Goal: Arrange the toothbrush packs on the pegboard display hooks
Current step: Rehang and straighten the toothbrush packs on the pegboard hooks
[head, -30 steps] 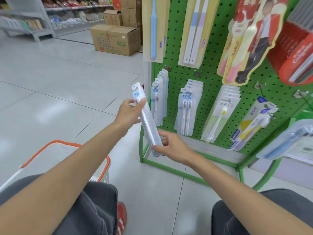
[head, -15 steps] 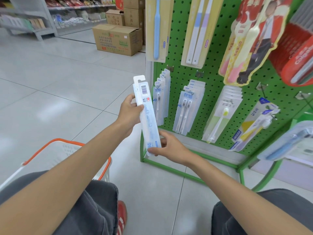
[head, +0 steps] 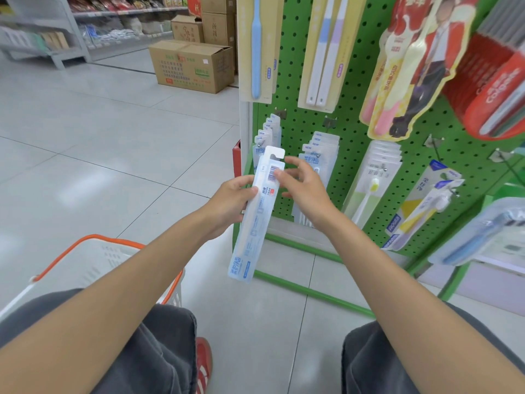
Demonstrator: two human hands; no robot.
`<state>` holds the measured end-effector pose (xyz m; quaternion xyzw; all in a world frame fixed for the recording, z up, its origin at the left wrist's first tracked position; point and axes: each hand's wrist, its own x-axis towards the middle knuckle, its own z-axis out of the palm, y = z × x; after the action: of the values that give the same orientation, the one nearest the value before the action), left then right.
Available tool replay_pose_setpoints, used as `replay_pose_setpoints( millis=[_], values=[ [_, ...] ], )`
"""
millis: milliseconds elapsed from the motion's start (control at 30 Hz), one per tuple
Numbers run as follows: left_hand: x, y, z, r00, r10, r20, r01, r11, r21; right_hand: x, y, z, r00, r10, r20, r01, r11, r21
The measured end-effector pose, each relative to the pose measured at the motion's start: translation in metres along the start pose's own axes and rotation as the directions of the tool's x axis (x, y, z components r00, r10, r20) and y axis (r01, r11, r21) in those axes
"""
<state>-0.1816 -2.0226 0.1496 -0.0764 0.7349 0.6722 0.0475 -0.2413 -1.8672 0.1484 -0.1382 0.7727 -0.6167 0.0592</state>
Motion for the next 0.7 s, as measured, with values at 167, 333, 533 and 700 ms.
replay_pose_setpoints(
  millis=[167, 333, 533, 700],
  values=[
    [0.002, -0.004, 0.004, 0.999, 0.019, -0.05, -0.018, 0.999, 0.034, 0.003, -0.006, 0.001, 0.975, -0.068, -0.212, 0.052, 0.995, -0.08],
    [0.006, -0.012, 0.004, 0.984, 0.107, -0.146, -0.11, 0.994, -0.01, -0.006, -0.01, 0.021, 0.975, -0.163, -0.154, 0.133, 0.973, -0.19],
    [0.006, -0.014, 0.005, 0.975, 0.2, -0.093, -0.197, 0.98, 0.035, -0.012, -0.013, 0.034, 0.999, -0.034, 0.032, 0.038, 0.989, -0.146],
    [0.01, -0.014, -0.004, 0.965, 0.212, -0.154, -0.217, 0.976, -0.015, -0.009, -0.017, 0.024, 0.989, 0.007, 0.147, -0.012, 0.999, 0.037]
  ],
)
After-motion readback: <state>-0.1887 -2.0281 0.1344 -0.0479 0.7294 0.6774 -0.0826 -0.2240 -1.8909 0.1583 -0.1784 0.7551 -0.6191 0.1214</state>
